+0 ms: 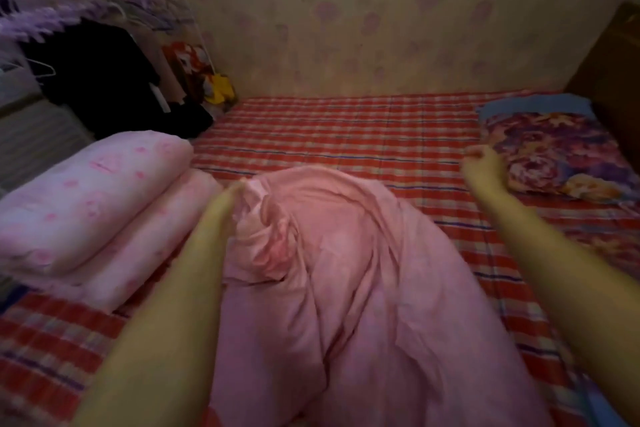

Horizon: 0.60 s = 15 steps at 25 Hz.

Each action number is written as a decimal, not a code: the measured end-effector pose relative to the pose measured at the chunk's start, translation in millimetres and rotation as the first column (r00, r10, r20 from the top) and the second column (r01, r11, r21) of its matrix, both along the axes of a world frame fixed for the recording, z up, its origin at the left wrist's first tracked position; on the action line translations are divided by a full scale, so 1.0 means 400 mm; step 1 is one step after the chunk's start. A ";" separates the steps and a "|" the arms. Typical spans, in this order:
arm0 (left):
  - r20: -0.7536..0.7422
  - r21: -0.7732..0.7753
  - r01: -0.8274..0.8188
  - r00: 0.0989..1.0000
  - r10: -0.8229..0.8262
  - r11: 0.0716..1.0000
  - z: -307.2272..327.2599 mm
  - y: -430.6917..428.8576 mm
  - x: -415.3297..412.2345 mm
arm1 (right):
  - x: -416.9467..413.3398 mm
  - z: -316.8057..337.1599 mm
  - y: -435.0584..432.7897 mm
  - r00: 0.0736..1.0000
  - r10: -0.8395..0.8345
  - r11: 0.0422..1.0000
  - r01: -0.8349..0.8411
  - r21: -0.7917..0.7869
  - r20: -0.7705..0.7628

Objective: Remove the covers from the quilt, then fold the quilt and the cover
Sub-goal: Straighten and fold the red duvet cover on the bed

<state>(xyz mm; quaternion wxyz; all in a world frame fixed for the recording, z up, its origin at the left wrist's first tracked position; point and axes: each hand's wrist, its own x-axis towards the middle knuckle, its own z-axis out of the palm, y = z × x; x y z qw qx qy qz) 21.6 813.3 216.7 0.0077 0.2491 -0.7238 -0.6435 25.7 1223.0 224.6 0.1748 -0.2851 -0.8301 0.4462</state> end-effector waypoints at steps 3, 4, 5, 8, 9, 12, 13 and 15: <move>0.372 -0.167 0.185 0.922 -0.112 0.969 -0.287 0.016 0.129 | 0.092 -0.258 -0.138 0.839 0.417 0.907 -0.410 -0.097 0.350; 0.475 -0.145 0.240 0.868 -0.145 0.960 -0.375 0.026 0.187 | 0.146 -0.332 -0.181 0.736 0.499 0.862 -0.475 -0.177 0.457; 0.565 -0.154 0.325 0.804 -0.187 0.933 -0.468 0.032 0.238 | 0.199 -0.408 -0.216 0.627 0.549 0.816 -0.545 -0.193 0.552; 0.746 -0.193 0.477 0.639 -0.187 0.857 -0.652 0.073 0.351 | 0.333 -0.562 -0.304 0.418 0.477 0.600 -0.798 0.062 0.773; 0.758 -0.237 0.510 0.629 -0.171 0.827 -0.690 0.080 0.381 | 0.384 -0.578 -0.341 0.403 0.479 0.509 -0.851 0.128 0.780; 0.672 -0.385 0.422 0.737 -0.064 0.821 -0.679 0.125 0.441 | 0.509 -0.620 -0.411 0.341 0.555 0.307 -0.932 0.195 0.759; 0.636 -0.369 0.420 0.765 -0.105 0.829 -0.676 0.112 0.442 | 0.549 -0.655 -0.413 0.282 0.569 0.324 -0.940 0.105 0.773; 0.572 -0.038 0.082 0.819 -0.046 0.996 -0.640 0.077 0.405 | 0.586 -0.665 -0.369 0.188 0.535 0.229 -0.971 0.073 0.823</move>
